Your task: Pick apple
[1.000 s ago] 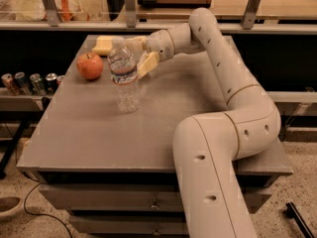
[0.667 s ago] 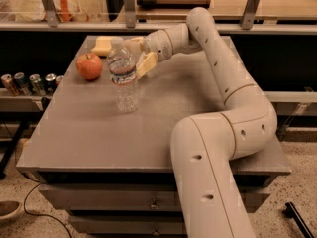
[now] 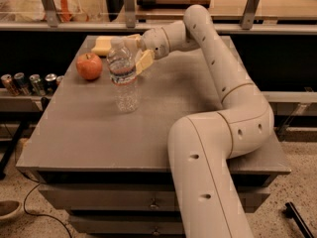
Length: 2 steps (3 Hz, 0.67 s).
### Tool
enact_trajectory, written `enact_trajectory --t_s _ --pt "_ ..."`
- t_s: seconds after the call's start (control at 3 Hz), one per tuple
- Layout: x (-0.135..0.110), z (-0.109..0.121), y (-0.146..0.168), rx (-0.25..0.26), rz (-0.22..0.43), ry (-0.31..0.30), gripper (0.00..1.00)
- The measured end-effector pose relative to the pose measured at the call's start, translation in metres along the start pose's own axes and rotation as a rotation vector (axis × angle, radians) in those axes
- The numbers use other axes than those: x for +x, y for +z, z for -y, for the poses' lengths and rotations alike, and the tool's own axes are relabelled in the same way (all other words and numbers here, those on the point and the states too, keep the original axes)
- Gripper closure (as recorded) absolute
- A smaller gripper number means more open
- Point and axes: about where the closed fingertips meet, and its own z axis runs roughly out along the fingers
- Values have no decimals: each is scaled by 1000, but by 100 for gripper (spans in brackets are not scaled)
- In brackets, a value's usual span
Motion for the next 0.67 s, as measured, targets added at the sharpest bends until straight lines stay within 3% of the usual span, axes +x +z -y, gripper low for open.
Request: enact_trajectory --t_s 0.67 --pt "-49 -4 23 -17 -76 -98 0"
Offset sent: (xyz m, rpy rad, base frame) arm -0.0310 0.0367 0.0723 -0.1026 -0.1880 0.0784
